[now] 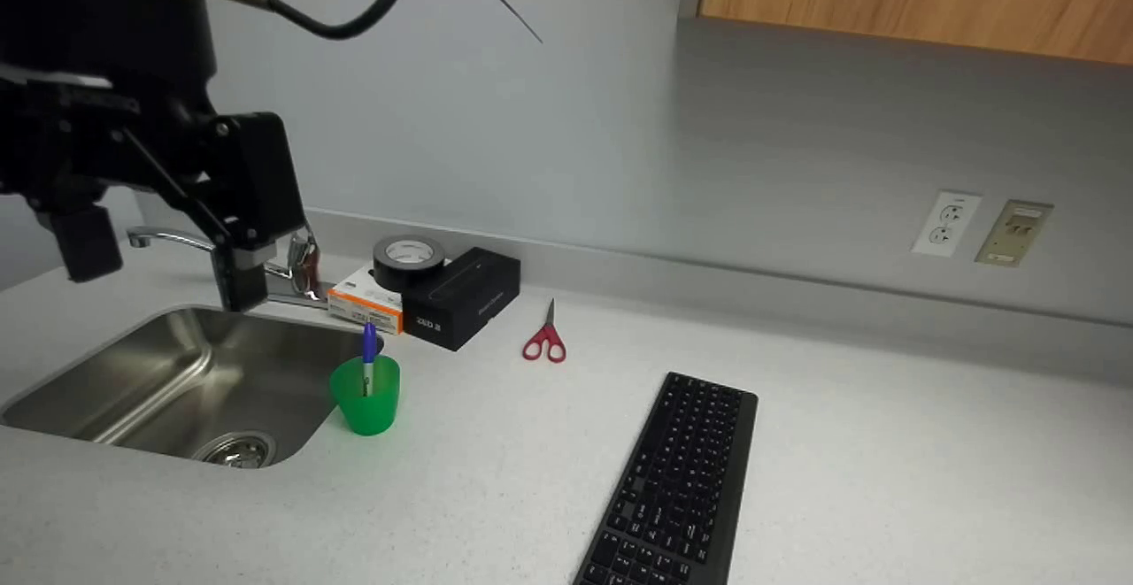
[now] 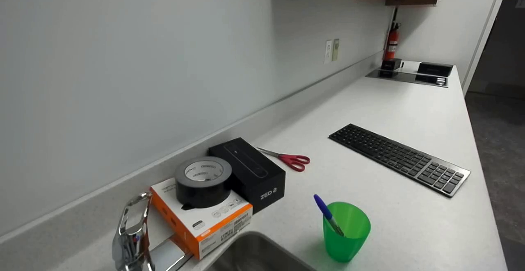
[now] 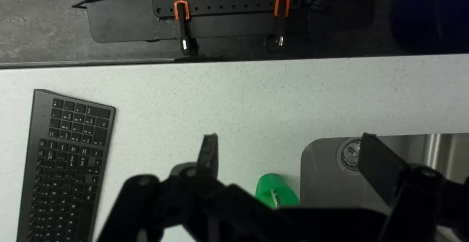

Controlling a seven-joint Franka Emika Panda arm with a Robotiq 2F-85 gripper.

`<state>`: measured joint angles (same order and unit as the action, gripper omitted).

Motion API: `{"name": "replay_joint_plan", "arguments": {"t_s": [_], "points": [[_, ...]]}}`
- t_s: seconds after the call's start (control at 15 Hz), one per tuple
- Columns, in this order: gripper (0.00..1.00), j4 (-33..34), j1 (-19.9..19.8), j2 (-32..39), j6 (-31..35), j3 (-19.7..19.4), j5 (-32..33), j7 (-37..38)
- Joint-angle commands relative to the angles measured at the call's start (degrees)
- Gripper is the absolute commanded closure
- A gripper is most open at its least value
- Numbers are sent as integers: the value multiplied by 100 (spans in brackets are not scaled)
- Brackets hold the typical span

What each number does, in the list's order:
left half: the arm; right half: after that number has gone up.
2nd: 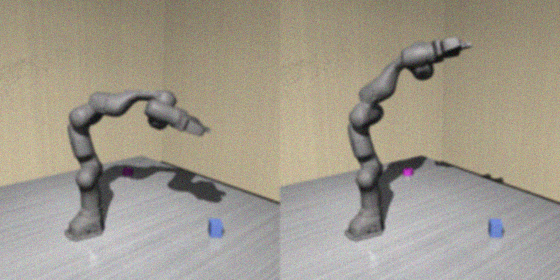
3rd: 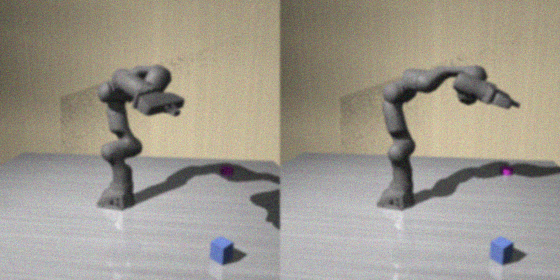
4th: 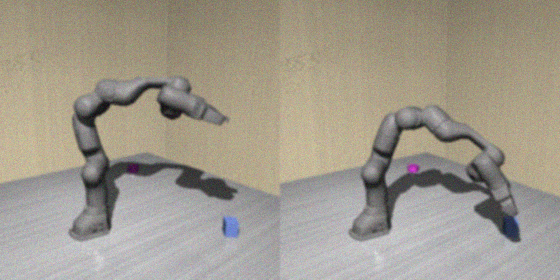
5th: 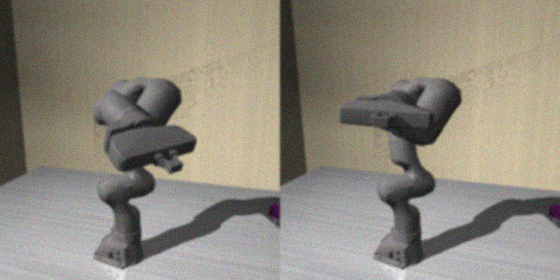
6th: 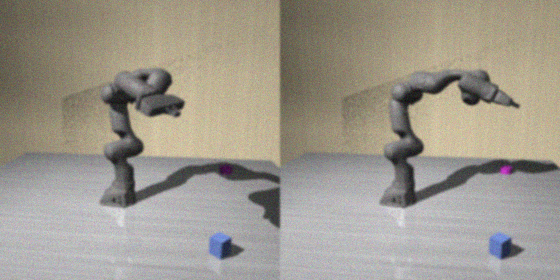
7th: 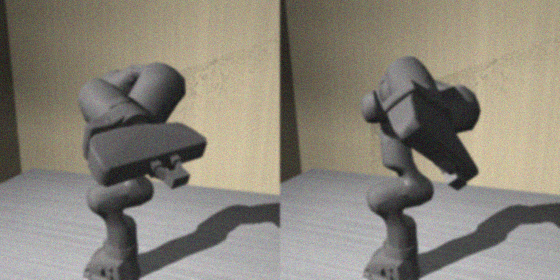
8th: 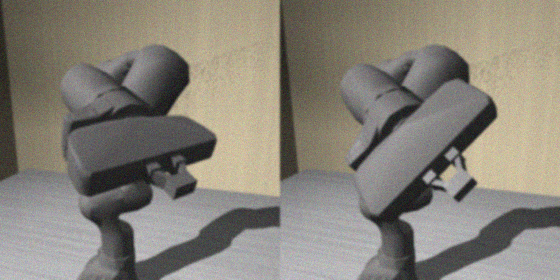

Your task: Remove the marker from the cup and put it on the counter

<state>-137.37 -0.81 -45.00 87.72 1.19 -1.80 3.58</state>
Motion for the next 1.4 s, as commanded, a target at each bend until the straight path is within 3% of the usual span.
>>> {"name": "replay_joint_plan", "arguments": {"t_s": [0.0, 0.27, 0.53, 0.6, 1.07, 1.33], "points": [[0, 480, -95, 1182, 788, -9, -59, 196], [0, 904, -80, 2465, 1849, -90, -337, 411], [0, 1242, -35, 3270, 2255, 1, -255, 744], [0, 901, -32, 2925, 2252, -62, -222, 509], [0, 959, -27, 3046, 2260, -61, -217, 522], [0, 1233, 22, 3765, 2564, 129, -147, 1132]]}}
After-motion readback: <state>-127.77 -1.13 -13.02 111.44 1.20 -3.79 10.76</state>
